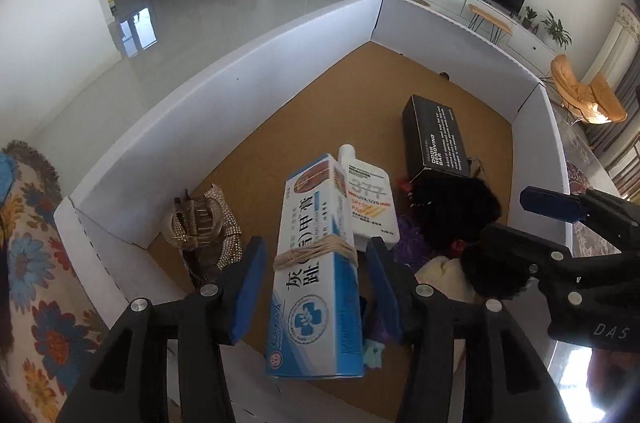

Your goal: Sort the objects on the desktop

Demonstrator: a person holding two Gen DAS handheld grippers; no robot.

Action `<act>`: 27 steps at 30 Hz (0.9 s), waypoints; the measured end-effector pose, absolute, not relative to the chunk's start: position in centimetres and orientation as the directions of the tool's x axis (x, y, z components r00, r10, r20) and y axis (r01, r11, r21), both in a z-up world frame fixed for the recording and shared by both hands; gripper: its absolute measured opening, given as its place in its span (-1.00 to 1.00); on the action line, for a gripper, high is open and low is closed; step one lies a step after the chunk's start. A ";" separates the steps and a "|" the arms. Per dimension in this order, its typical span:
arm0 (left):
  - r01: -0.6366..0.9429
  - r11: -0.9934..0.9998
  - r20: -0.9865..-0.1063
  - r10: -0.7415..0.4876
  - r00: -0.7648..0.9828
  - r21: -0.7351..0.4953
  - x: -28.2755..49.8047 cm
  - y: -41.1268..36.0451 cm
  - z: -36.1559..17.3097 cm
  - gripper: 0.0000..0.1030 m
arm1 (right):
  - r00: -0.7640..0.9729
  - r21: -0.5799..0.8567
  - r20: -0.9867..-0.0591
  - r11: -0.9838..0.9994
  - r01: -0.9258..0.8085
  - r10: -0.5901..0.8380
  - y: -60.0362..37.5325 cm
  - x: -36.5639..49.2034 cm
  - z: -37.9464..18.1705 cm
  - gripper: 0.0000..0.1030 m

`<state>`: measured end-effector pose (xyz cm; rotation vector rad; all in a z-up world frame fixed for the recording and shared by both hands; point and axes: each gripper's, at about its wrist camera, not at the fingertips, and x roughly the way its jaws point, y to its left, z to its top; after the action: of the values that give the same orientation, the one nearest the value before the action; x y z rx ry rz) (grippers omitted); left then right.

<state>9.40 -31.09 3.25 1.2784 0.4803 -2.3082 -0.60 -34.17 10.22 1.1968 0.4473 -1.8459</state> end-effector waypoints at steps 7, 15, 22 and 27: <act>0.580 -0.815 -0.737 -0.400 -0.545 0.013 11.4 -29.2 7.3 0.98 | -0.274 0.084 -0.834 -0.600 0.795 -0.479 -30.7 -0.4 11.9 0.82; 0.655 -0.755 -0.780 -0.431 -0.454 0.036 11.3 -26.5 8.5 0.99 | -0.372 -0.024 -0.832 -0.642 0.766 -0.412 -27.7 -1.2 15.2 0.98; 0.648 -0.762 -0.749 -0.424 -0.508 -0.008 13.3 -25.0 10.0 0.99 | -0.344 0.055 -0.826 -0.671 0.739 -0.447 -26.1 -1.9 15.5 0.98; 0.691 -0.722 -0.702 -0.512 -0.495 0.040 14.2 -24.6 11.1 0.99 | -0.338 0.046 -0.828 -0.657 0.753 -0.446 -26.7 -1.2 15.3 0.98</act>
<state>14.20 -24.56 11.15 0.9294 0.3213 -2.2147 -1.23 -26.72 15.33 1.1154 0.4498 -2.0448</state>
